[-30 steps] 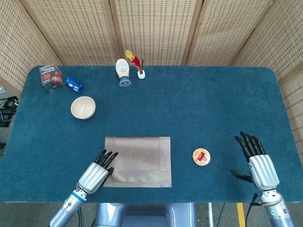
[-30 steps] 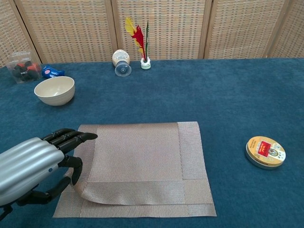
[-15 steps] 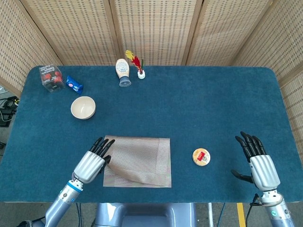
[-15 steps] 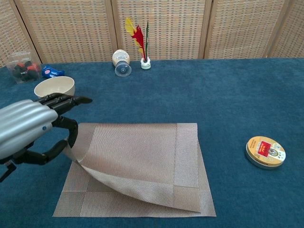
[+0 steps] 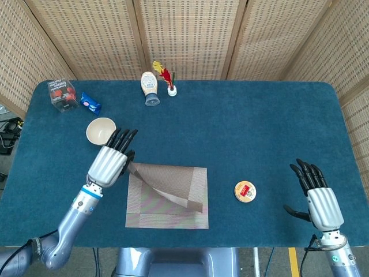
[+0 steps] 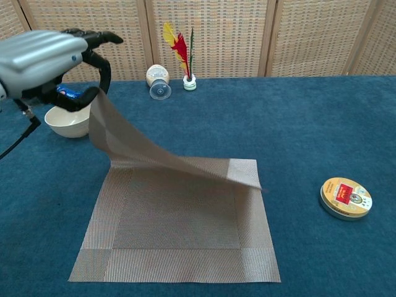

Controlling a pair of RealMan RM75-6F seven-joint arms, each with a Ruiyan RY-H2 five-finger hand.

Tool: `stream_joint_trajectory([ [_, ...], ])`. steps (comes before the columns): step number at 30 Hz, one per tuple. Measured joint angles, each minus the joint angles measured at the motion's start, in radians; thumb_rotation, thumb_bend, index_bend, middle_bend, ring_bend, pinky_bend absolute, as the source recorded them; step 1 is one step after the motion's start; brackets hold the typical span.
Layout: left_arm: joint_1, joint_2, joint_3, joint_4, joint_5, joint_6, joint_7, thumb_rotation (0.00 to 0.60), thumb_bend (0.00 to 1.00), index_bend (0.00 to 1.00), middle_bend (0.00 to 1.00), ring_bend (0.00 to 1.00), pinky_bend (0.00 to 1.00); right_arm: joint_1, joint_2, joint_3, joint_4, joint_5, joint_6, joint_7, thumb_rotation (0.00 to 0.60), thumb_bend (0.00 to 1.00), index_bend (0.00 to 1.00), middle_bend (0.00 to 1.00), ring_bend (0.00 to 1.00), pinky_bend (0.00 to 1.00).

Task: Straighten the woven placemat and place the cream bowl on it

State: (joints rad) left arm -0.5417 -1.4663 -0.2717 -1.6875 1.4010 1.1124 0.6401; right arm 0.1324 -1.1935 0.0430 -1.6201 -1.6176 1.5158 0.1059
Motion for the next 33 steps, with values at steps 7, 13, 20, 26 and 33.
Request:
stream_joint_trajectory([
  [7, -0.121, -0.027, -0.129, 0.128, -0.184, -0.065, 0.041, 0.6, 0.61, 0.54, 0.0, 0.0, 0.0, 0.004, -0.004, 0.014, 0.015, 0.025, -0.009, 0.002, 0.6, 0.23, 0.04, 0.0, 0.0, 0.0],
  [13, -0.224, -0.1, -0.159, 0.344, -0.324, -0.117, 0.099, 0.6, 0.58, 0.45, 0.0, 0.0, 0.0, 0.017, -0.022, 0.027, 0.045, 0.066, -0.044, -0.008, 0.6, 0.23, 0.04, 0.0, 0.0, 0.0],
  [20, -0.317, -0.197, -0.14, 0.55, -0.437, -0.148, 0.168, 0.6, 0.17, 0.02, 0.0, 0.0, 0.0, 0.026, -0.037, 0.037, 0.068, 0.09, -0.065, -0.014, 0.6, 0.23, 0.04, 0.0, 0.0, 0.0],
  [26, -0.318, -0.201, -0.108, 0.567, -0.424, -0.135, 0.125, 0.6, 0.15, 0.0, 0.0, 0.0, 0.0, 0.029, -0.042, 0.034, 0.075, 0.094, -0.077, -0.018, 0.6, 0.23, 0.04, 0.0, 0.0, 0.0],
  [33, -0.262, -0.139, -0.067, 0.46, -0.337, -0.057, 0.002, 0.6, 0.15, 0.02, 0.0, 0.0, 0.0, 0.031, -0.045, 0.027, 0.07, 0.081, -0.077, -0.024, 0.6, 0.23, 0.04, 0.0, 0.0, 0.0],
])
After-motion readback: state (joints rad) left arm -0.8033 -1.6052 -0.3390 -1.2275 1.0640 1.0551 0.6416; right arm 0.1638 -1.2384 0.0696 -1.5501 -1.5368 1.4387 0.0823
